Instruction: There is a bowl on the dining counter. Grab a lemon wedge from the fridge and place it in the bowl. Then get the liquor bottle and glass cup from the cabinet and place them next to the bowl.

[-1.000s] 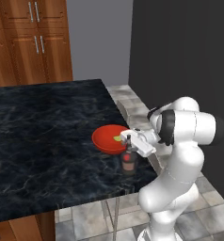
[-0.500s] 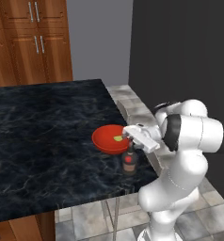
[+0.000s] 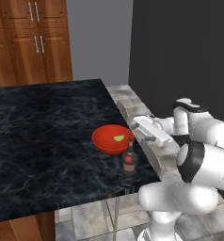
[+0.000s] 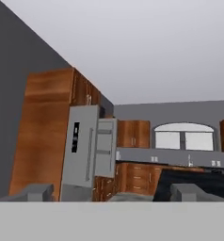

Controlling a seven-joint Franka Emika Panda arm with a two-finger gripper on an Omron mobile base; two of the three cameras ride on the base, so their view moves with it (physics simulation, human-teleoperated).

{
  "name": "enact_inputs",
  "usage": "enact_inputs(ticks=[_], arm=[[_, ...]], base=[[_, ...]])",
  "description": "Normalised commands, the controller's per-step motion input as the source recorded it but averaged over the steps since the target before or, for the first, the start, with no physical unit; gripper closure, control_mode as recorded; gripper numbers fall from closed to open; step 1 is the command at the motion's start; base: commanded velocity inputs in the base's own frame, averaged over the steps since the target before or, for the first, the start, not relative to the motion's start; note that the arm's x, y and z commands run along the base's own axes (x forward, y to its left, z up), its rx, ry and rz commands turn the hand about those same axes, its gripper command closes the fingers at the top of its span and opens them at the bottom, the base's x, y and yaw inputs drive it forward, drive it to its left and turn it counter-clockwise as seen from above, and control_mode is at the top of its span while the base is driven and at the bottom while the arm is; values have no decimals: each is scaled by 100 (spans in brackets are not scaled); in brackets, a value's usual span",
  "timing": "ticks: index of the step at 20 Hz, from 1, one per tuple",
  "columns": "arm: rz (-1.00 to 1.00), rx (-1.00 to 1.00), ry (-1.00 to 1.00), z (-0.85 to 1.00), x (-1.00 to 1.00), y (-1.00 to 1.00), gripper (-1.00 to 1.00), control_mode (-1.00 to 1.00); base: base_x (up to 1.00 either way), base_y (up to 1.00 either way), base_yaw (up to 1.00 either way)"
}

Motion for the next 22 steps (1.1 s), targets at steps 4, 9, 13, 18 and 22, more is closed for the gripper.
enact_inputs(ticks=[4,9,13,18,22], arm=[[-27,-5,-3,71,-95,5,-100,-100],[-26,-22,0,60,-83,35,-100,-100],[-26,-33,8,31,-67,55,-100,-100],[-32,-25,14,15,-56,48,-100,-100],[-38,-15,10,11,-52,24,-100,-100]], base=[[0,0,0],[0,0,0],[0,0,0],[0,0,0],[0,0,0]])
